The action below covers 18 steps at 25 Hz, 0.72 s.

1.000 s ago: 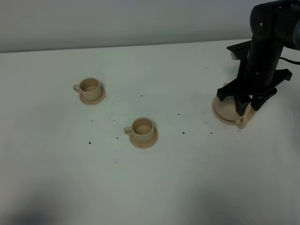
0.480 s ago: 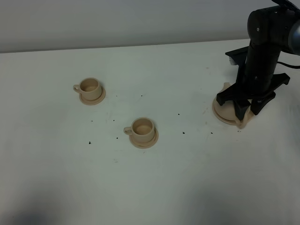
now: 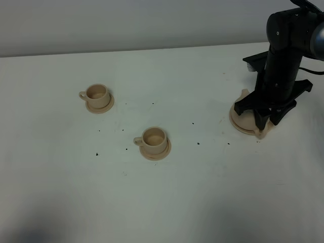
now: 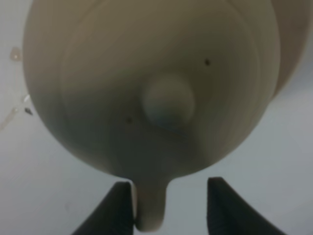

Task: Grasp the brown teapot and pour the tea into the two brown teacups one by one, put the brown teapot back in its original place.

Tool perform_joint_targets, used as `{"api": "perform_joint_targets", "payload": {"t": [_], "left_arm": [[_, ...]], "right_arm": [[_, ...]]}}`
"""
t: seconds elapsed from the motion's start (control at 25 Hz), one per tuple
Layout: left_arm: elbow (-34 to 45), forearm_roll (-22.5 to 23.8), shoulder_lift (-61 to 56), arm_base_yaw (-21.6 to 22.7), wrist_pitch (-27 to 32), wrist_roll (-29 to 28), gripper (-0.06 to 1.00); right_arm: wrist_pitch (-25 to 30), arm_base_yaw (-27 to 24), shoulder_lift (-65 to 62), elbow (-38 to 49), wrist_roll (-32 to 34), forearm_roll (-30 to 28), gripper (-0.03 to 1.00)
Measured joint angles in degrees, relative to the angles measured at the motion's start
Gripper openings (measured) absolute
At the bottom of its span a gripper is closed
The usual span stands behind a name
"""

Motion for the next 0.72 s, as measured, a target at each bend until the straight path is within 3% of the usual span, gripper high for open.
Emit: {"api": "perform_joint_targets", "payload": {"t": [0.72], "left_arm": [[0.0,0.0,0.0,0.0,0.0,0.0,0.38]], "right_arm": [[-0.55,0.0,1.65,0.0,-1.64,0.19,0.14]]}}
